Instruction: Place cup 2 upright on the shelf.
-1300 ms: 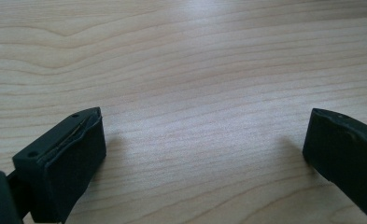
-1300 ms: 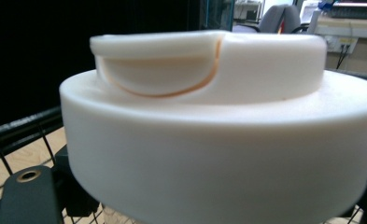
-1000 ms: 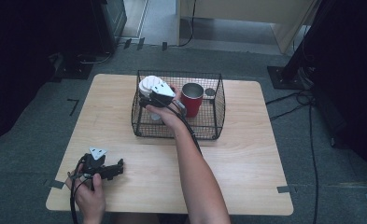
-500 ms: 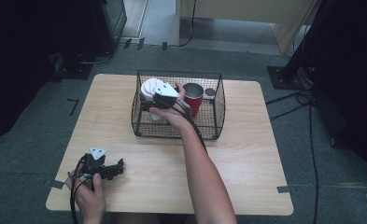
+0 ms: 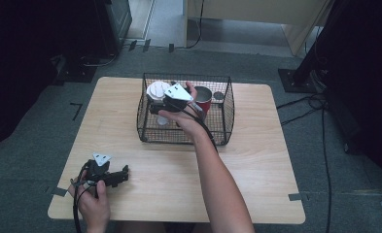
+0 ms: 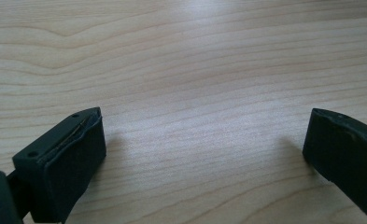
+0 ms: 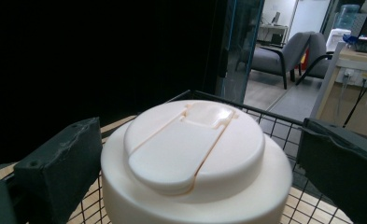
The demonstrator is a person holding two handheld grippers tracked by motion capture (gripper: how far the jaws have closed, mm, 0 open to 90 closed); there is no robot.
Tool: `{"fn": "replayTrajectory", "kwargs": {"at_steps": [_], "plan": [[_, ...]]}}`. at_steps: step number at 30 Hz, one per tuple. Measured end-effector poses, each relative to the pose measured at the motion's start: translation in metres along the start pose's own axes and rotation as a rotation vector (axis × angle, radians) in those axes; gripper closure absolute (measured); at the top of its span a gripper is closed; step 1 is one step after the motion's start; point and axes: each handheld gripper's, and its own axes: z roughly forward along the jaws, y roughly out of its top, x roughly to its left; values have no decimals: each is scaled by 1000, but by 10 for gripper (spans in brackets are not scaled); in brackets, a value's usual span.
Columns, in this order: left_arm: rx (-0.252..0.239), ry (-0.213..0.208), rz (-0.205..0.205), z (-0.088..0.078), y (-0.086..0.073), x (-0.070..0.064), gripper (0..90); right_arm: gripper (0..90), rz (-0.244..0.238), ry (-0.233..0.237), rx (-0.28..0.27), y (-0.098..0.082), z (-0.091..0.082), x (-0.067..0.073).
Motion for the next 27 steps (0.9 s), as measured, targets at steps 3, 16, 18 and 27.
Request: {"fn": "replayTrajectory", "kwargs": {"at_steps": [3,16,18,27], "plan": [[0,0,0,0,0,0,1,9,-1,5,-9,4,-4,0],[0,0,0,0,0,0,1,10,-18,9,-49,13,-29,0],[0,0,0,0,0,0,1,10,-7,10,-51,14,-35,0],[0,1,0,0,0,0,1,10,-6,4,-70,13,-62,-4]]}}
